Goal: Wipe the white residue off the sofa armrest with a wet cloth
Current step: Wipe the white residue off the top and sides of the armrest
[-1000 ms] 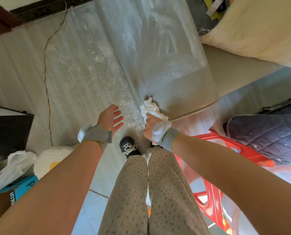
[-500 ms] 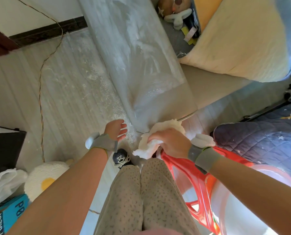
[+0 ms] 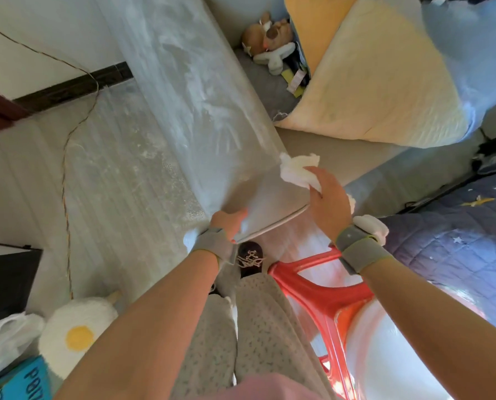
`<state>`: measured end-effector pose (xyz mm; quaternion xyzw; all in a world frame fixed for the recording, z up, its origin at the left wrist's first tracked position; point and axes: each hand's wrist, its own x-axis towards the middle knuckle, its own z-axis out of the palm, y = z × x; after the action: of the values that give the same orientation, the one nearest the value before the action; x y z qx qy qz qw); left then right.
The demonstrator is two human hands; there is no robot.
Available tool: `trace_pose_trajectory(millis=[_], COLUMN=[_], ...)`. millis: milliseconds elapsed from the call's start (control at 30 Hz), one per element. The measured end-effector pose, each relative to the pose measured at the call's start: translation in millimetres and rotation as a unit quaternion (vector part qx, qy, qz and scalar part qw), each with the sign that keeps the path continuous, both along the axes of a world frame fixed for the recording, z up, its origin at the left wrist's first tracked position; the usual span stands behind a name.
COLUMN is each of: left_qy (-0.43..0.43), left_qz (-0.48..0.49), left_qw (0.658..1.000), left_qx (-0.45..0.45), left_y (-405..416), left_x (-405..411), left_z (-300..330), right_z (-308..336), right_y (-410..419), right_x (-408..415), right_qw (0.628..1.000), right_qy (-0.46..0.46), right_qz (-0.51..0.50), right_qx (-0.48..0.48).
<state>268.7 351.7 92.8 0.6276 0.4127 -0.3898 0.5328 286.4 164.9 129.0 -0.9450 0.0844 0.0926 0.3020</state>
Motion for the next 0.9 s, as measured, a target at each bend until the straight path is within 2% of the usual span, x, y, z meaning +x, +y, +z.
trace_pose_trajectory(millis=[133, 267, 333, 533, 733, 833, 900], left_qy=[0.001, 0.011, 0.021, 0.042, 0.037, 0.028, 0.03], left_qz=[-0.072, -0.165, -0.21, -0.259, -0.27, -0.27, -0.265], left_qw=[0.995, 0.972, 0.959, 0.945, 0.941, 0.939, 0.939], left_qx=[0.074, 0.169, 0.188, 0.194, 0.203, 0.213, 0.216], left_y=[-14.8, -11.7, -9.6, -6.1, -4.0, -5.9, -5.5], left_x=[10.1, 18.6, 23.7, 34.0, 33.0, 28.2, 26.4], left_z=[-9.2, -23.3, -21.3, -31.1, -36.8, -39.4, -40.8], right_z=[-33.9, -61.2, -67.5, -79.0, -87.4, -87.0, -83.9], right_y=[-6.3, -7.8, -12.1, -13.7, -9.9, 6.1, 26.6], right_x=[-2.5, -16.1, -13.4, 17.1, 36.9, 54.7, 77.4], right_qw=[0.997, 0.974, 0.965, 0.964, 0.959, 0.968, 0.98], right_qy=[0.047, 0.077, 0.069, -0.011, -0.046, -0.037, -0.037], right_qz=[0.055, 0.203, 0.238, 0.263, 0.278, 0.247, 0.19], right_qx=[-0.001, -0.069, -0.084, -0.045, -0.042, -0.037, -0.038])
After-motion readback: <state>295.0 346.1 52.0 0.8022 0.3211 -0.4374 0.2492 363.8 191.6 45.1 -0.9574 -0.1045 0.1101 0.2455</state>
